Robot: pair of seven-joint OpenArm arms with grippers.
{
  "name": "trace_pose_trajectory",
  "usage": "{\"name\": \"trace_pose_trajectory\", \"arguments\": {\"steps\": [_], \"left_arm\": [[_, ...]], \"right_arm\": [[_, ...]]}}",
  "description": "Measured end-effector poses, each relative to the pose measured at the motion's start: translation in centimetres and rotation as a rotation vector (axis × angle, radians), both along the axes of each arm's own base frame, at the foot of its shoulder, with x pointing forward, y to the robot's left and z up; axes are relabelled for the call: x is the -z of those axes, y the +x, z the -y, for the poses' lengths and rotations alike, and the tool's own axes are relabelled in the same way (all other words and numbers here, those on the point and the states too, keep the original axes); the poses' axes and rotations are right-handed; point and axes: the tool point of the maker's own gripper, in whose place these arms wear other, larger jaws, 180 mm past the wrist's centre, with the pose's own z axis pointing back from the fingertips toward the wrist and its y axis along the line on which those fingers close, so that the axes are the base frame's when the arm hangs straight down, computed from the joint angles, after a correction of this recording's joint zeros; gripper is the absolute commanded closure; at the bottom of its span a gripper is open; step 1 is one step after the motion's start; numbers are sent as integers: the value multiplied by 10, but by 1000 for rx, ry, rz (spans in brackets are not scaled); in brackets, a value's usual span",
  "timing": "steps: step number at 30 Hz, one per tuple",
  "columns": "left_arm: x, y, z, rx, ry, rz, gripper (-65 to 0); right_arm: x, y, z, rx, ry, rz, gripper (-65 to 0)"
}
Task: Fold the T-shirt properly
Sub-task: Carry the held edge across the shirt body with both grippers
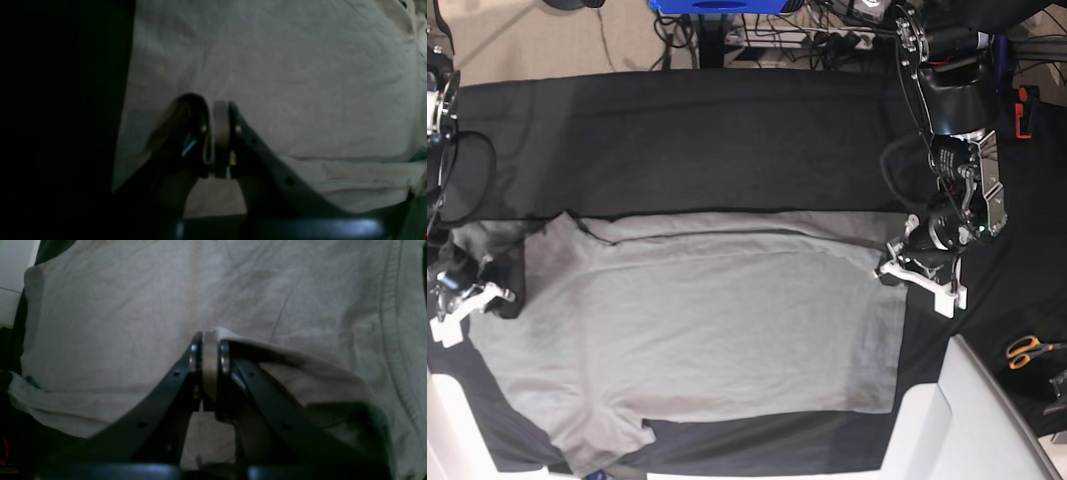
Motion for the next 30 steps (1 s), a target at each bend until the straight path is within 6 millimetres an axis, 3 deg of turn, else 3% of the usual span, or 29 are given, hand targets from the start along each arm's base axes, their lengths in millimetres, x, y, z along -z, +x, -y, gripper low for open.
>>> {"name": "trace_pose_trajectory", "arguments": {"steps": [15, 28, 29, 30], "left_arm": [[11, 5, 0, -30, -23, -2, 0], [-2, 20, -3, -44, -19, 52, 0], [-4, 22, -4, -52, -16, 68, -49], [-7, 25, -5, -57, -15, 83, -138]], "right_arm": [[-10, 10, 2, 17, 2, 46, -6], [-14, 18, -7, 35, 27, 96, -18], [-14, 18, -8, 35, 28, 96, -30], [-14, 18, -8, 36, 29, 96, -59]]}}
